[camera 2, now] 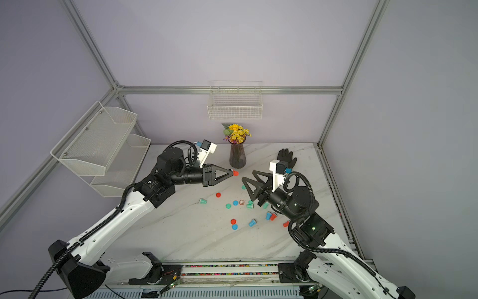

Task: Close the stamp cap
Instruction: Pick up the stamp from the center of the board.

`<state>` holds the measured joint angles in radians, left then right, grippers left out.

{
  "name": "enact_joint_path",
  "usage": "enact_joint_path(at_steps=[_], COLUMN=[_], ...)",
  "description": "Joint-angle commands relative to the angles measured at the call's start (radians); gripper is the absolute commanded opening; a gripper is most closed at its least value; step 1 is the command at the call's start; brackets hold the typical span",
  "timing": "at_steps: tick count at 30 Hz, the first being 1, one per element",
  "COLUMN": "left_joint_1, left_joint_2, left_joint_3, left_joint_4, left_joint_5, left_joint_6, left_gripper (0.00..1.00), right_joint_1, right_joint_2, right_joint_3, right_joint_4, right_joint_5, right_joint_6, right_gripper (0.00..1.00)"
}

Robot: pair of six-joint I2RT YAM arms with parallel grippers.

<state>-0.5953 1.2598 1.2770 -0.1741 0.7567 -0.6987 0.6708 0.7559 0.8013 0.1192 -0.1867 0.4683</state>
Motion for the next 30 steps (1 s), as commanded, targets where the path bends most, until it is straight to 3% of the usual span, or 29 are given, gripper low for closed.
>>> enact_joint_path(at_steps=[1, 4, 6, 9, 11, 13, 17, 23, 30], left_joint_1=[0.019, 0.027, 0.028, 0.028, 0.026, 0.027, 0.028, 0.026, 0.025], left_joint_2=[-0.006, 0.025, 0.049, 0.084, 0.092, 0.083, 0.042, 0.015, 0.010], left_joint_3=[0.012, -0.023, -0.086, -0.163, -0.186, -0.193, -0.180, -0.167, -0.158], left_joint_4=[0.199, 0.370, 0.597, 0.914, 1.013, 1.007, 0.856, 0.806, 0.842], left_joint_5=[0.116, 0.172, 0.191, 0.193, 0.194, 0.206, 0.227, 0.243, 0.265], left_joint_6=[-0.117, -0.338, -0.559, -0.837, -0.930, -0.943, -0.856, -0.827, -0.865], left_gripper=[0.16, 0.14, 0.12, 0.11, 0.11, 0.10, 0.11, 0.11, 0.11], right_joint_1=[0.006, 0.006, 0.006, 0.006, 0.005, 0.004, 0.005, 0.005, 0.004], right_joint_2=[0.006, -0.010, -0.020, 0.007, 0.049, 0.094, 0.151, 0.113, 0.138], right_joint_3=[0.045, 0.019, -0.029, -0.045, -0.012, 0.015, 0.082, 0.074, 0.103], right_joint_4=[0.100, 0.185, 0.294, 0.390, 0.386, 0.385, 0.288, 0.227, 0.211], right_joint_5=[-0.102, -0.128, -0.163, -0.145, -0.180, -0.195, -0.180, -0.116, -0.265], right_joint_6=[0.091, -0.123, -0.322, -0.481, -0.578, -0.628, -0.690, -0.750, -0.718], right_gripper=[0.63, 0.63, 0.62, 0.61, 0.61, 0.61, 0.59, 0.58, 0.50])
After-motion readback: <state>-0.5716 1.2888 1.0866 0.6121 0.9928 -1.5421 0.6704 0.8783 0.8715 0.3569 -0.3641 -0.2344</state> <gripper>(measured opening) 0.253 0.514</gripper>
